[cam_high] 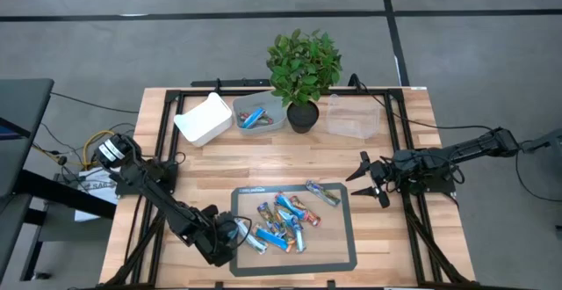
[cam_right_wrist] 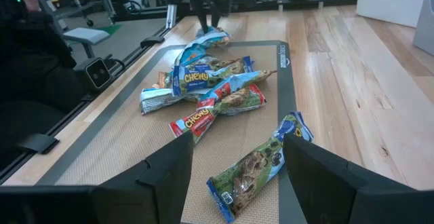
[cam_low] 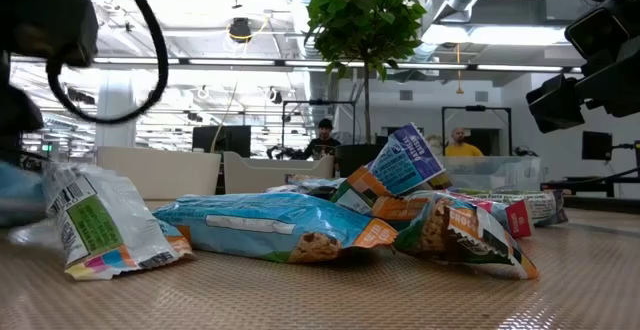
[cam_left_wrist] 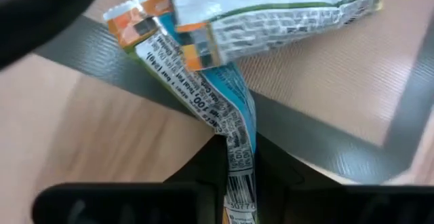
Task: Pick and place Granola Bars by type
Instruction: Put the yellow granola bar into the white bin
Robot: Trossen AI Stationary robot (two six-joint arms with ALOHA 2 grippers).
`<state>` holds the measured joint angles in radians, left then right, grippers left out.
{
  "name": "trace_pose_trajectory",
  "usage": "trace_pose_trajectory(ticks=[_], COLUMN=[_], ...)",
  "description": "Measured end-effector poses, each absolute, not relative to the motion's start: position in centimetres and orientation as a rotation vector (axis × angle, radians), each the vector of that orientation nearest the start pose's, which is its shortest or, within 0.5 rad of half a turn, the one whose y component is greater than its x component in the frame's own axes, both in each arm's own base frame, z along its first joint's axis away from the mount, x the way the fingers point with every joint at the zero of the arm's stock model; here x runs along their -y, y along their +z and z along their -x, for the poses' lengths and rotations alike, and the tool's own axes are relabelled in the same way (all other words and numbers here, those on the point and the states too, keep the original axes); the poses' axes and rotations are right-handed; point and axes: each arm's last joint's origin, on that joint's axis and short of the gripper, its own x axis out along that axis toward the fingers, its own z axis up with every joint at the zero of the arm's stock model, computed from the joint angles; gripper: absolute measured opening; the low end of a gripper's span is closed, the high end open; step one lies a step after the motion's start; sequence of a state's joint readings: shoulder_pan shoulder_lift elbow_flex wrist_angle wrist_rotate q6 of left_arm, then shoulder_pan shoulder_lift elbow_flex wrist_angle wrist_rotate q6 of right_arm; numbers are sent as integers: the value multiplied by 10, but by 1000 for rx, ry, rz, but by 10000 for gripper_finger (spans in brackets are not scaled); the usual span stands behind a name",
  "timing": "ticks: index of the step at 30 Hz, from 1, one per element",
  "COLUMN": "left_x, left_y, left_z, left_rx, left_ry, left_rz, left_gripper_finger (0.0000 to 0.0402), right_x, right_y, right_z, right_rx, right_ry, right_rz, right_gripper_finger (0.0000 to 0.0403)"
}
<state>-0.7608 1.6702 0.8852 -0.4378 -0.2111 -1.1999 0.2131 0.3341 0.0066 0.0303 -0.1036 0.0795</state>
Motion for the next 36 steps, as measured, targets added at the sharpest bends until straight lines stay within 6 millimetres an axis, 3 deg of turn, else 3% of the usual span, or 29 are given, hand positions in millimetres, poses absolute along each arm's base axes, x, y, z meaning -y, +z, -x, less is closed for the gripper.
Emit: trace_pose_trajectory(ticks=[10,20,29,36], left_x=[154,82,5,-25], left_y=[179,210,215,221], left_z=[-222,-238,-250,-244], left_rx=[-1073,-945,-984,-1013], left_ry=[319,489,695,759], left_rz=[321,91,-70,-68], left_gripper_finger=[44,45,45,45], right_x=[-27,-27,-27,-27], right_y=[140,140,140,140], right_z=[-111,-111,-111,-111], right_rx=[-310,-311,-311,-310], right_ry=[302,303,302,302], right_rz=[-62,-62,-62,-62], right_gripper_finger=[221,221,221,221])
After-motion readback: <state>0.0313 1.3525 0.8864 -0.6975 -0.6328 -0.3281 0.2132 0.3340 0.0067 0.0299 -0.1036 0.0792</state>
